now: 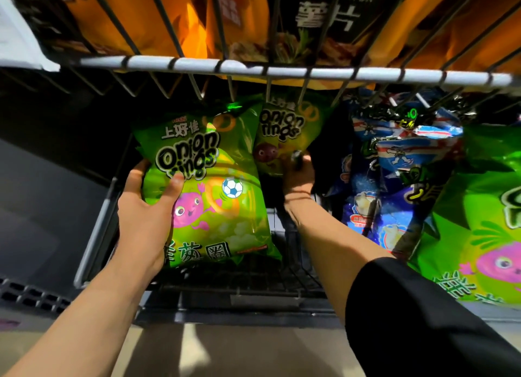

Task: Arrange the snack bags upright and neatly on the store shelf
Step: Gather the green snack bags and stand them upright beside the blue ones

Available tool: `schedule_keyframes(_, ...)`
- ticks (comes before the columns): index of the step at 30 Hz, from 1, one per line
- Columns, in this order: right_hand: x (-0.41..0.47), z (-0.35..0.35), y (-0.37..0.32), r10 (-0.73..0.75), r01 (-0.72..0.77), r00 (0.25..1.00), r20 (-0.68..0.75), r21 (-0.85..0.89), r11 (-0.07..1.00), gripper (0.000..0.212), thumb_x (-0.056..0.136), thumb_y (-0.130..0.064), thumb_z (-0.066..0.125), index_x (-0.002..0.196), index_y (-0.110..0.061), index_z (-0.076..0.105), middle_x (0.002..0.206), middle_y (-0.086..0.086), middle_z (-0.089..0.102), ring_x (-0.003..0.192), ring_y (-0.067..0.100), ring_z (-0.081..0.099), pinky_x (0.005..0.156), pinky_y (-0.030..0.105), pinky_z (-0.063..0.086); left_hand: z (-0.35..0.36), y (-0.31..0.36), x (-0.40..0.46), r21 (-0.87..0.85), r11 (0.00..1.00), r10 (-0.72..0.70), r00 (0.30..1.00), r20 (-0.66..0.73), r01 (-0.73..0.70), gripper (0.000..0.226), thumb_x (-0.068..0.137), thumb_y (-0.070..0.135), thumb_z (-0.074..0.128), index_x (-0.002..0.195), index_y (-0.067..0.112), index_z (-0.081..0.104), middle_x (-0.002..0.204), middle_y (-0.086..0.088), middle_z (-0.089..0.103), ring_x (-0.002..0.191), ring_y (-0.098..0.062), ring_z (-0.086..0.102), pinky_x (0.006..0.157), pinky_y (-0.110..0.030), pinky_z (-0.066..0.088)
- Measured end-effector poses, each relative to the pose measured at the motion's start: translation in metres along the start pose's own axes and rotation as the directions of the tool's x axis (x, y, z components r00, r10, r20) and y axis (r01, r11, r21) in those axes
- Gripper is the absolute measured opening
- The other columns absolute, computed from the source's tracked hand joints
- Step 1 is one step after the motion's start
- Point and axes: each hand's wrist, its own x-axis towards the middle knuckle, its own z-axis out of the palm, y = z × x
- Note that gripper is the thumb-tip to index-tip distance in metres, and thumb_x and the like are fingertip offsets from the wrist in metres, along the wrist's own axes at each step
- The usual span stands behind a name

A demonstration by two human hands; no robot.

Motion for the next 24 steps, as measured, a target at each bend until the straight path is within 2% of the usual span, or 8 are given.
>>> schedule_keyframes(2,-0.002,0.002,-0.007,-0.032,0.029,0.999,-0.024,-0.121,0.992,0.024,0.087,-0.006,0.061,0.108,0.006,0.062,0.096,0.022,0.064,0.091,0.025,0.059,0.079,0.027,0.038,0.000,-0.001,0.000,-0.012,1.000,-0.008,1.000,0.000,0.008,0.048,0.085,0.028,0.068,0.129,0.028,0.050,0.108,-0.002,0.069,0.099,-0.026,0.068,0.086,-0.056,0.053)
schedule_keyframes(6,0.015,-0.020,-0.010,0.006,-0.019,0.997,-0.074,-0.174,0.985,0.032,0.090,-0.002,0.052,0.121,-0.001,0.060,0.118,0.019,0.064,0.109,0.028,0.060,0.077,0.014,0.035,0.004,-0.004,-0.004,-0.007,1.000,-0.013,1.000,0.005,0.013,0.047,0.084,0.028,0.069,0.128,0.028,0.051,0.107,-0.003,0.069,0.098,-0.028,0.068,0.086,-0.058,0.053)
schedule_keyframes(9,0.025,-0.032,-0.009,0.104,-0.114,0.993,-0.051,-0.309,0.944,0.032,0.092,-0.007,0.050,0.122,-0.005,0.060,0.124,0.016,0.063,0.116,0.029,0.058,0.090,0.026,0.041,0.004,-0.003,-0.004,-0.019,1.000,-0.014,1.000,0.003,0.014,0.047,0.084,0.028,0.069,0.128,0.029,0.051,0.107,-0.003,0.069,0.097,-0.028,0.068,0.085,-0.059,0.053)
schedule_keyframes(11,0.027,-0.034,-0.010,0.113,-0.117,0.993,-0.032,-0.389,0.914,0.031,0.094,-0.014,0.049,0.122,-0.009,0.060,0.125,0.014,0.063,0.115,0.029,0.057,0.091,0.028,0.041,0.004,-0.001,-0.003,-0.020,1.000,-0.010,1.000,0.009,0.010,0.047,0.084,0.028,0.069,0.128,0.029,0.051,0.108,-0.003,0.069,0.098,-0.028,0.068,0.085,-0.059,0.053)
schedule_keyframes(17,0.021,-0.033,-0.014,0.114,-0.103,0.993,0.000,-0.438,0.893,0.033,0.094,-0.018,0.050,0.125,-0.010,0.057,0.125,0.015,0.062,0.115,0.031,0.057,0.091,0.030,0.042,0.004,-0.003,-0.003,-0.019,1.000,-0.012,1.000,0.017,0.012,0.049,0.084,0.028,0.068,0.129,0.026,0.050,0.110,-0.003,0.069,0.099,-0.026,0.068,0.087,-0.058,0.052)
schedule_keyframes(20,0.012,-0.036,-0.016,0.162,-0.156,0.987,-0.020,-0.417,0.895,0.042,0.093,-0.022,0.051,0.131,-0.004,0.047,0.129,0.019,0.057,0.118,0.033,0.054,0.092,0.032,0.042,0.003,-0.002,-0.006,-0.015,1.000,-0.021,1.000,0.023,0.021,0.051,0.083,0.029,0.070,0.129,0.027,0.050,0.113,-0.004,0.068,0.101,-0.026,0.068,0.088,-0.055,0.053)
schedule_keyframes(22,0.000,-0.041,-0.020,0.225,-0.212,0.974,-0.024,-0.440,0.873,0.044,0.095,-0.017,0.047,0.135,-0.001,0.040,0.136,0.019,0.049,0.123,0.032,0.049,0.093,0.030,0.041,0.003,-0.001,-0.006,-0.020,0.999,-0.034,0.999,0.024,0.034,0.048,0.083,0.028,0.070,0.128,0.026,0.051,0.109,-0.003,0.069,0.098,-0.025,0.068,0.087,-0.052,0.054)
schedule_keyframes(24,-0.016,-0.047,-0.030,0.216,-0.199,0.976,-0.005,-0.406,0.892,0.040,0.096,-0.012,0.043,0.135,-0.001,0.041,0.132,0.018,0.049,0.118,0.028,0.051,0.085,0.026,0.043,0.005,0.003,-0.008,-0.050,0.998,-0.040,0.999,0.028,0.041,0.040,0.086,0.024,0.068,0.124,0.022,0.054,0.100,-0.002,0.070,0.089,-0.022,0.069,0.083,-0.049,0.055)
